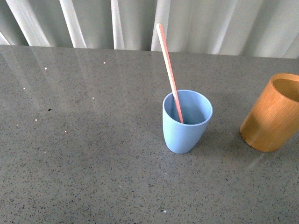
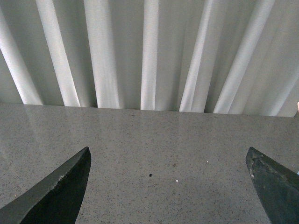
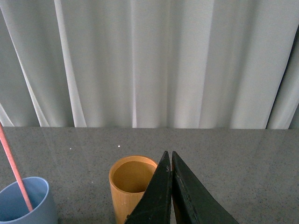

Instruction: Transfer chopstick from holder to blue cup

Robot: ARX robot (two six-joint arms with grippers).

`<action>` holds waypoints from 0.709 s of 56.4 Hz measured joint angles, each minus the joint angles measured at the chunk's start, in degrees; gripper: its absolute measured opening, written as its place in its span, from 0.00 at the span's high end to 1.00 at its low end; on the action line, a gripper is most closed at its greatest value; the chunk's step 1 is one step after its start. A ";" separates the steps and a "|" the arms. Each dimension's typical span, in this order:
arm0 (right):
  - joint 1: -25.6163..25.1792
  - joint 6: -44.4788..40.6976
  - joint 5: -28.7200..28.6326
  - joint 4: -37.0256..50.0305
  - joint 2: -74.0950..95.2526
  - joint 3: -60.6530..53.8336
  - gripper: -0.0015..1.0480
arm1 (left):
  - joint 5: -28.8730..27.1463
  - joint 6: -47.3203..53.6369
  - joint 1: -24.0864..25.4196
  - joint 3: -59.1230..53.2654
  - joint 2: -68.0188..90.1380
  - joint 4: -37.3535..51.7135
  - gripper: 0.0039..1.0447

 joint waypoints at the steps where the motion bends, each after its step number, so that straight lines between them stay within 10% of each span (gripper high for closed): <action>1: 0.00 0.00 0.00 -0.35 -0.33 0.00 0.99 | -0.02 0.00 0.00 0.02 0.00 0.00 0.06; 26: 0.00 0.00 0.02 -10.32 -9.94 0.02 0.99 | -0.02 0.00 0.00 0.00 -0.07 0.00 0.06; 40: 0.00 -0.02 0.02 -10.32 -9.94 0.02 0.61 | -0.02 0.00 0.00 0.00 -0.07 0.00 0.06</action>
